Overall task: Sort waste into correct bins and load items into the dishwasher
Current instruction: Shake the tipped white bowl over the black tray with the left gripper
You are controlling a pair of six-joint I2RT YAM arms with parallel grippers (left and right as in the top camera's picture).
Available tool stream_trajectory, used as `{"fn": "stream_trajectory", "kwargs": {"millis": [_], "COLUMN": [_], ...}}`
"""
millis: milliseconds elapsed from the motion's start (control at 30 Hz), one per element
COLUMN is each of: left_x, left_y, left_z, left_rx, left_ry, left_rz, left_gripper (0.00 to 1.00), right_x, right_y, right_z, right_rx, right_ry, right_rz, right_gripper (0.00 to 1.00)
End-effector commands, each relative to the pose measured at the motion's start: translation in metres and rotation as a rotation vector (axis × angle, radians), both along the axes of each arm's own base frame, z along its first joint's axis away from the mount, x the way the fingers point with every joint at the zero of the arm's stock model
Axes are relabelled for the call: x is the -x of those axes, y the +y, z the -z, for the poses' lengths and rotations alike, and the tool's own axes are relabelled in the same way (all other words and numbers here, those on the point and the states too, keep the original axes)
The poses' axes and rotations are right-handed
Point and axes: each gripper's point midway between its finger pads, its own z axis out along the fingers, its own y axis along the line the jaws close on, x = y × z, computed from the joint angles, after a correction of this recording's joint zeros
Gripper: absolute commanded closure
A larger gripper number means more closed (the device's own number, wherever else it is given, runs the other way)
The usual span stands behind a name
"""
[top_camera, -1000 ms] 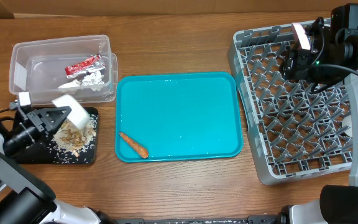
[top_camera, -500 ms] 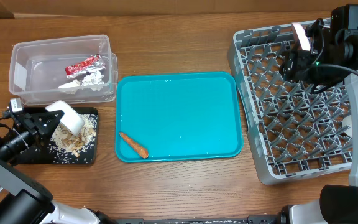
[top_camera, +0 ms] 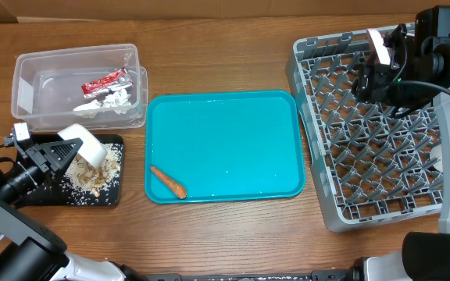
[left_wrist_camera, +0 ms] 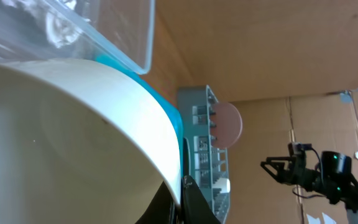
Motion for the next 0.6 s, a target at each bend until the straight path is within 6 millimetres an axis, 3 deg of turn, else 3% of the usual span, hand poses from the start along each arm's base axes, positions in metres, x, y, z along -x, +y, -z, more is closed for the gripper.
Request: {"fn": "stream_trajectory", "kwargs": {"millis": [0, 167, 400, 567], "left_x": [-0.004, 0.002, 0.001, 0.002], "left_y": [-0.002, -0.012, -0.01, -0.025], "left_z": [-0.005, -0.013, -0.009, -0.015], "left_rx": [-0.023, -0.103, -0.063, -0.034], "left_ry": [-0.075, -0.195, -0.132, -0.126], "left_rz": [0.016, 0.064, 0.05, 0.088], "left_gripper": [0.96, 0.96, 0.96, 0.96], "right_x": [-0.002, -0.002, -0.002, -0.002], "right_y": [-0.001, -0.001, -0.001, -0.001], "right_z": [-0.005, -0.005, -0.005, -0.005], "right_rx": [0.01, 0.01, 0.01, 0.01], "right_ry": [-0.017, -0.017, -0.017, -0.018], "right_rz": [-0.001, -0.001, 0.0, -0.001], "right_gripper": [0.2, 0.2, 0.2, 0.2]}}
